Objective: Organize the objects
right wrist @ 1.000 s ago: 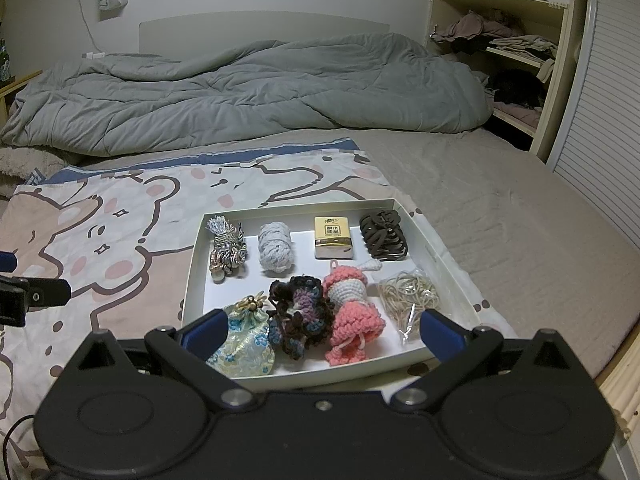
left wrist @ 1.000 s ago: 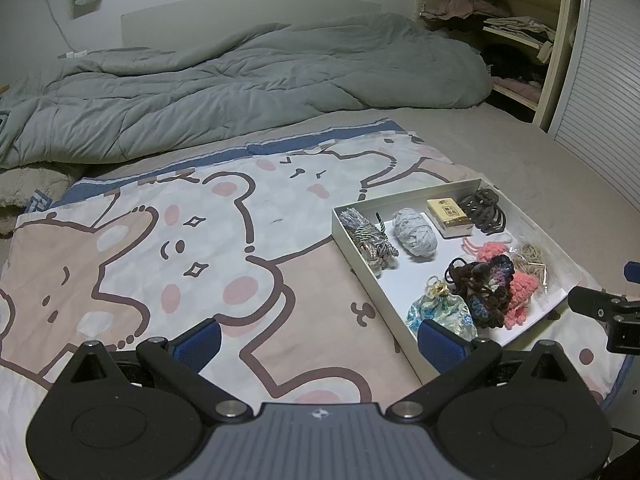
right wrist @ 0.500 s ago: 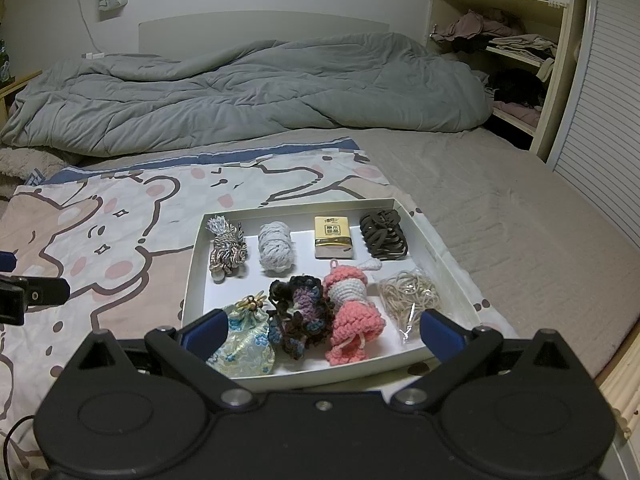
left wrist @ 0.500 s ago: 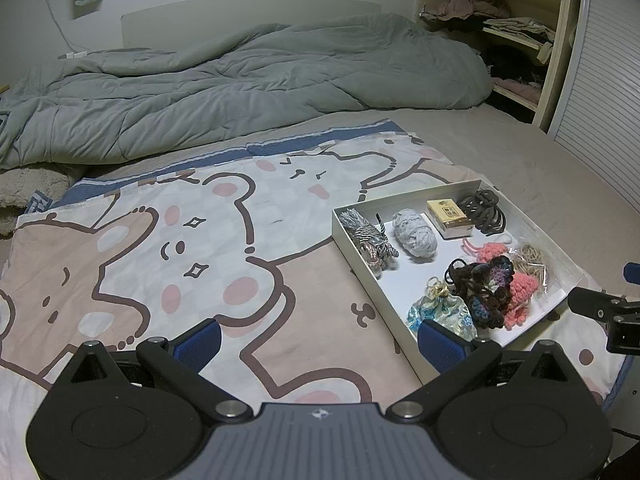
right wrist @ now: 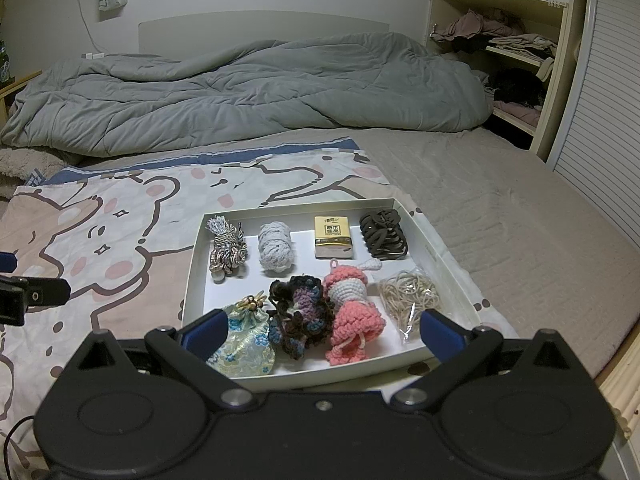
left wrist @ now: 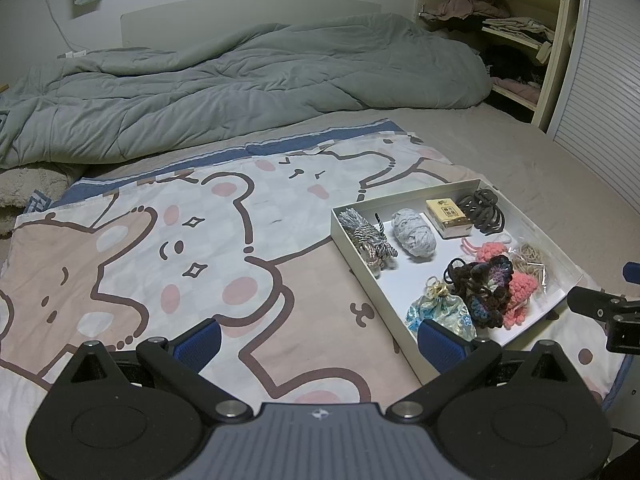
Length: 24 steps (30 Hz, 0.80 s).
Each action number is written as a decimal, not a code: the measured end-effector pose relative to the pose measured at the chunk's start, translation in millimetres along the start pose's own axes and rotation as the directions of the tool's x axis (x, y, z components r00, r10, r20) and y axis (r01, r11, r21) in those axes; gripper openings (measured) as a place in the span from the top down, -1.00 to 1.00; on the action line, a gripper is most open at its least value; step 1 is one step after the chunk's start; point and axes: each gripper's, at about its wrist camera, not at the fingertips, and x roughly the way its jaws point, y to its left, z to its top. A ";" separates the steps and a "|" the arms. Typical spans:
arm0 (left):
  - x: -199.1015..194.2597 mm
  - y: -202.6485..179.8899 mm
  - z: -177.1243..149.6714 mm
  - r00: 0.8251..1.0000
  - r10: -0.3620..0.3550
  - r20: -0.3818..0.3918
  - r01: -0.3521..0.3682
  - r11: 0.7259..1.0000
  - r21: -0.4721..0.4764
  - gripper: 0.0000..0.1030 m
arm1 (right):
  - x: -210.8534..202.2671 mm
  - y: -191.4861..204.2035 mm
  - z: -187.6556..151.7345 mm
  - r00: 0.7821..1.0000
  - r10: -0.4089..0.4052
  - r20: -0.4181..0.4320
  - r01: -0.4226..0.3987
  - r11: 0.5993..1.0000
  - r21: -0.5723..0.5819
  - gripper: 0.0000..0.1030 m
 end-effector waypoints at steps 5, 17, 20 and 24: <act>0.1 0.0 -0.2 1.000 0.000 0.000 0.000 1.000 -0.001 -1.00 | 0.0 -0.1 0.1 1.000 0.001 0.000 -0.001 1.000 -0.001 -1.00; -0.1 -0.2 -0.1 1.000 -0.003 -0.001 0.003 1.000 -0.003 -1.00 | 0.0 0.0 0.2 1.000 0.000 -0.001 0.000 1.000 0.000 -1.00; -0.3 -0.9 0.1 1.000 -0.003 -0.002 0.003 1.000 -0.004 -1.00 | -0.1 -0.1 0.2 1.000 0.000 -0.001 0.000 1.000 0.000 -1.00; -0.4 -1.3 -0.1 1.000 -0.006 -0.003 0.006 1.000 -0.005 -1.00 | -0.1 -0.3 0.3 1.000 0.000 -0.001 0.000 1.000 0.000 -1.00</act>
